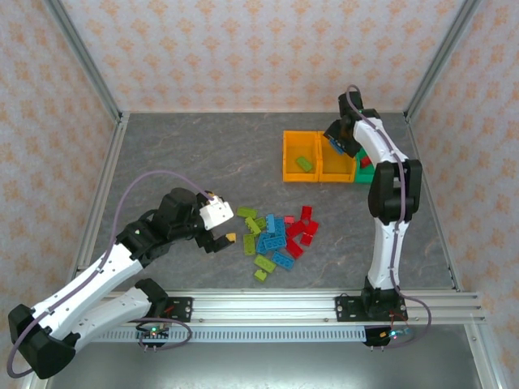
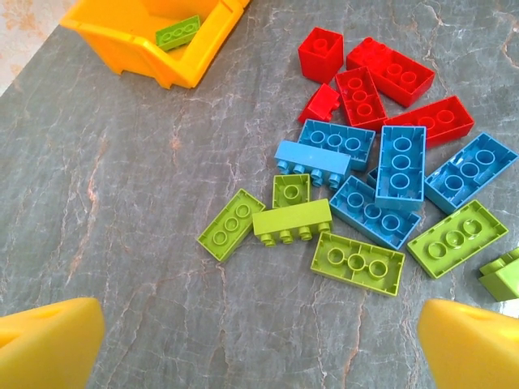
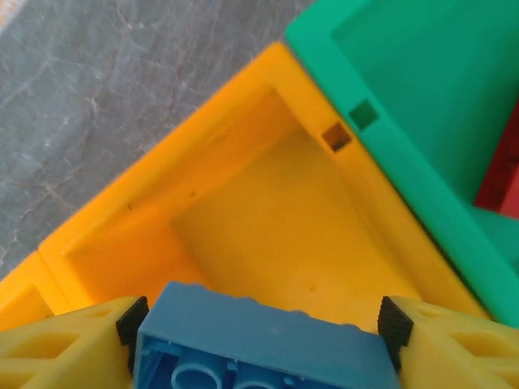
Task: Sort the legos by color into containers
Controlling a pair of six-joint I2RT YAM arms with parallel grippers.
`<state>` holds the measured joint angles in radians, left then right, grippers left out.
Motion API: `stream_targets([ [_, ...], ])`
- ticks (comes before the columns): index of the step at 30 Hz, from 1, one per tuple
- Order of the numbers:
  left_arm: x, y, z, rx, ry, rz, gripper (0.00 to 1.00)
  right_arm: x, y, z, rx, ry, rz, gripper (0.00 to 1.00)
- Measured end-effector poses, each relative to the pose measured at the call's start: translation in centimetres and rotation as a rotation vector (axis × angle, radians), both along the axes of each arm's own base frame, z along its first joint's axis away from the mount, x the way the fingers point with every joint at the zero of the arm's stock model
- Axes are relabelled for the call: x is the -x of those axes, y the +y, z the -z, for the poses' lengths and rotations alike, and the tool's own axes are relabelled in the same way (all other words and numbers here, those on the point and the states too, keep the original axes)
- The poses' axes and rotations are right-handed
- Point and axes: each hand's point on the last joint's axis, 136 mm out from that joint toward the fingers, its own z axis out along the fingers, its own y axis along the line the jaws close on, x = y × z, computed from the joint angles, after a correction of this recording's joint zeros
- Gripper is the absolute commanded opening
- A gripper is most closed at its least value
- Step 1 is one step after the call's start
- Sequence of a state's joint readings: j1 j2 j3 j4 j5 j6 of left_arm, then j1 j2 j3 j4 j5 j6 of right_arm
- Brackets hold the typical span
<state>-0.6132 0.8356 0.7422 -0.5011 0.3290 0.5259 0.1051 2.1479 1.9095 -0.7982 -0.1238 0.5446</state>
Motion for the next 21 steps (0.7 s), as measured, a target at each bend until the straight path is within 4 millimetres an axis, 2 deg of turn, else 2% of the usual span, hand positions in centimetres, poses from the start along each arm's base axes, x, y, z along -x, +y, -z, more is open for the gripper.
stream_targets([
  [3,0.0,0.0,-0.1,0.002,-0.002,0.000,1.00,0.3,0.2,-0.9,0.005,-0.002,-0.015,0.85],
  [6,0.0,0.0,-0.1,0.002,-0.002,0.000,1.00,1.1,0.2,-2.7,0.006,-0.022,-0.029,0.86],
  [9,0.0,0.0,0.0,0.001,-0.001,0.000,1.00,3.7,0.3,-5.3,0.000,-0.054,-0.057,0.85],
  [12,0.0,0.0,0.0,0.001,-0.001,0.001,1.00,8.7,0.9,-8.0,0.005,-0.093,-0.127,0.84],
  [15,-0.1,-0.1,0.1,0.001,0.002,0.003,1.00,14.9,3.4,-9.2,0.015,-0.125,-0.258,0.83],
  [18,0.0,-0.3,0.3,0.000,0.015,0.013,1.00,20.0,6.7,-8.0,0.003,-0.108,-0.407,0.83],
  [21,0.1,-0.7,0.6,0.004,0.027,0.035,1.00,23.3,8.9,-4.6,-0.005,-0.018,-0.507,0.83],
])
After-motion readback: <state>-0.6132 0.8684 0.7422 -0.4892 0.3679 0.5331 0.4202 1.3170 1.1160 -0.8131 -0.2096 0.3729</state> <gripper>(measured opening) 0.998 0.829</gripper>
